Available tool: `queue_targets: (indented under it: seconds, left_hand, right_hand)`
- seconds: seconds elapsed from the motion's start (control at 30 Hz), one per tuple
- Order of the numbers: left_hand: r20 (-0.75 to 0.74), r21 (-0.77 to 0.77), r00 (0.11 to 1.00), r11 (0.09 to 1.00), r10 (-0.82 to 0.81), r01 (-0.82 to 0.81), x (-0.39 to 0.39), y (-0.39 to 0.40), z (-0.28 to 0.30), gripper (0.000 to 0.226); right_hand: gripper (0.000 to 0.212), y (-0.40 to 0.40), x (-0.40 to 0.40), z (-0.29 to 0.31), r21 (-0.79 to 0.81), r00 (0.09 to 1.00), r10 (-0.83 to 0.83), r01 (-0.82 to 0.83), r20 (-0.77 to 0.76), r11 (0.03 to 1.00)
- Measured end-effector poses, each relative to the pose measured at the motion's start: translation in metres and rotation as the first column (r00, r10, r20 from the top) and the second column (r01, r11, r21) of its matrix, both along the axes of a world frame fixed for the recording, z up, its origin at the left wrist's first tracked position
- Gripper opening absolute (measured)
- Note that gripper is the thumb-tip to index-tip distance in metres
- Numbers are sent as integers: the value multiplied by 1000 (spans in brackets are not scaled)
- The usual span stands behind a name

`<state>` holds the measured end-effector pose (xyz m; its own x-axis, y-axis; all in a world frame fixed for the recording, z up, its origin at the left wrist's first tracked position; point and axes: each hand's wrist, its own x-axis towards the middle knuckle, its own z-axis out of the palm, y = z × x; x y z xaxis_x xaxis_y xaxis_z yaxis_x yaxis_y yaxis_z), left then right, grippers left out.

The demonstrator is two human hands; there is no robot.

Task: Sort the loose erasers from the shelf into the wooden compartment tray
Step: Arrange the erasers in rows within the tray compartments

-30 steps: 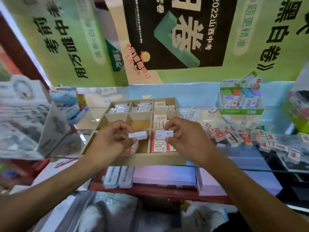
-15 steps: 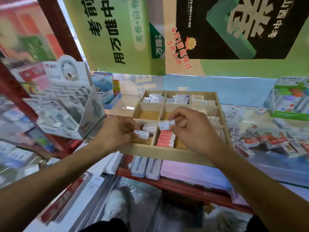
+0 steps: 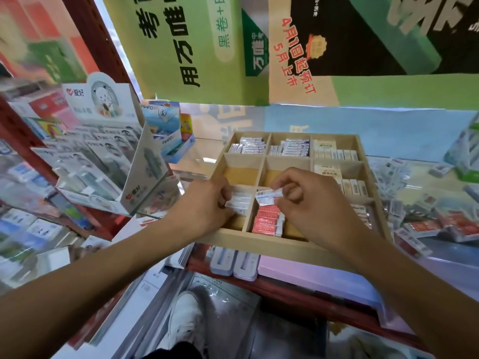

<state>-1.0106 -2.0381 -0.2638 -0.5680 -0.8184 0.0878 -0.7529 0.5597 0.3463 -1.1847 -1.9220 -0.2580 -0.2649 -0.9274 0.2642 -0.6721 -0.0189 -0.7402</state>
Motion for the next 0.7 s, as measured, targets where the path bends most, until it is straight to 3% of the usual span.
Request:
queue_targets:
  seconds: [0.2,0.7]
  left_hand:
    - [-62,103,998,995,14,-8,-3,0,0,37]
    - [-39,91,999,995,-25,28,2,3,-1,39]
  right_hand:
    - [20,-5,0,3,-21,995,-19,22,99,1000]
    - [18,-6,7,0,-10,997,-17,18,79,1000]
